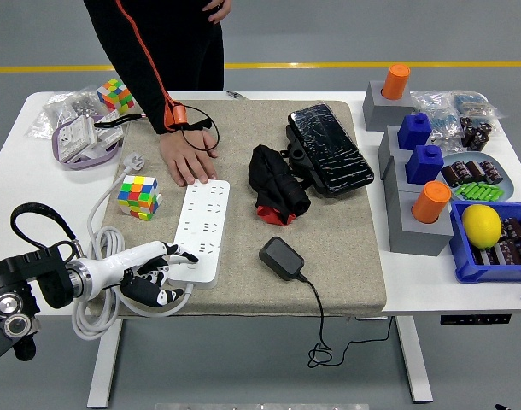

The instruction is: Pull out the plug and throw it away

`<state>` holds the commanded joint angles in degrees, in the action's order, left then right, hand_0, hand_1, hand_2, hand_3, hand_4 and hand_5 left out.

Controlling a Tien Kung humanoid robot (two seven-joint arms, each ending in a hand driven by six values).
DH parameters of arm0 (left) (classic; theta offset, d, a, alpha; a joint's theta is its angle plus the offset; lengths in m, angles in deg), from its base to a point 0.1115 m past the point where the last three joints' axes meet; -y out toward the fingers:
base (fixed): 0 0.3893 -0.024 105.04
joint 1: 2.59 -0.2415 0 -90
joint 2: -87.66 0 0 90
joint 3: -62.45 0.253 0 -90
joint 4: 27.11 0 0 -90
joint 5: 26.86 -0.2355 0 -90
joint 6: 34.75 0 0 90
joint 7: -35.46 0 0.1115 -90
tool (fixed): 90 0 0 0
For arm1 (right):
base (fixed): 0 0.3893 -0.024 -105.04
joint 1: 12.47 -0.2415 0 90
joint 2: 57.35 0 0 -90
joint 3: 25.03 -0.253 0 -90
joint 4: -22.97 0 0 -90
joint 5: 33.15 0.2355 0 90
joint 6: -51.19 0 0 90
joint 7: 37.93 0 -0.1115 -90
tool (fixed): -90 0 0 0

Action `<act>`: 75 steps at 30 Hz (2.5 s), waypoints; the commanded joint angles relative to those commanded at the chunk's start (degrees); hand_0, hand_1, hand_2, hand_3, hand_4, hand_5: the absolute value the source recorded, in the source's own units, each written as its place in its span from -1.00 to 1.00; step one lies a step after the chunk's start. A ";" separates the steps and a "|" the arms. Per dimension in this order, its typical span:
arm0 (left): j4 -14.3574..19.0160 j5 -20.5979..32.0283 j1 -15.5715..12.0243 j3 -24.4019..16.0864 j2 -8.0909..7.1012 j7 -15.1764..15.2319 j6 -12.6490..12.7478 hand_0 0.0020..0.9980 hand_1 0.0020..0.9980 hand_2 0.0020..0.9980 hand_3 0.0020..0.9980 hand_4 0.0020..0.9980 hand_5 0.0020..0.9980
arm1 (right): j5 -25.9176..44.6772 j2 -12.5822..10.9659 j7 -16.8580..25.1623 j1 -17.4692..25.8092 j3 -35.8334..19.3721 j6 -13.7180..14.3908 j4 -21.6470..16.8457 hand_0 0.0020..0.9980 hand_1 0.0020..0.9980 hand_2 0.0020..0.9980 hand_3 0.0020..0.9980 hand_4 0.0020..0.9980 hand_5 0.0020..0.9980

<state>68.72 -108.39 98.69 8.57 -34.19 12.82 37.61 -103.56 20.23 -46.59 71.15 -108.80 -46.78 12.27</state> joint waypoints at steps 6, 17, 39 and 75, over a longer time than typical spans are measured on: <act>-0.35 0.05 0.08 0.16 0.08 -0.16 -0.18 -0.88 -0.88 -0.73 0.66 0.25 -1.00 | 0.01 0.03 0.00 -0.05 0.04 0.04 -0.02 0.28 0.35 0.37 0.19 1.00 -0.06; -2.15 -0.16 0.79 1.44 0.14 -0.14 -0.30 -0.88 -0.88 -0.73 0.65 0.23 -1.00 | 0.02 0.07 0.00 -0.11 -0.03 0.05 0.00 0.28 0.35 0.37 0.19 1.00 -0.06; 2.56 -4.52 2.55 -3.56 -0.81 9.57 4.59 -0.88 -0.88 -0.72 0.61 0.16 -1.00 | 0.05 0.15 0.01 -0.19 -0.01 0.07 0.00 0.28 0.35 0.37 0.20 1.00 -0.06; -9.51 -11.24 6.31 -13.10 8.18 15.66 8.67 0.84 0.87 0.80 0.84 1.00 0.55 | 0.03 0.32 -0.04 -0.61 -0.13 0.07 0.02 0.28 0.35 0.37 0.19 1.00 -0.06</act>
<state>59.21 -119.63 105.00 -4.53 -26.00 28.48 46.29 -103.53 20.55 -46.63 70.54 -108.93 -46.71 12.29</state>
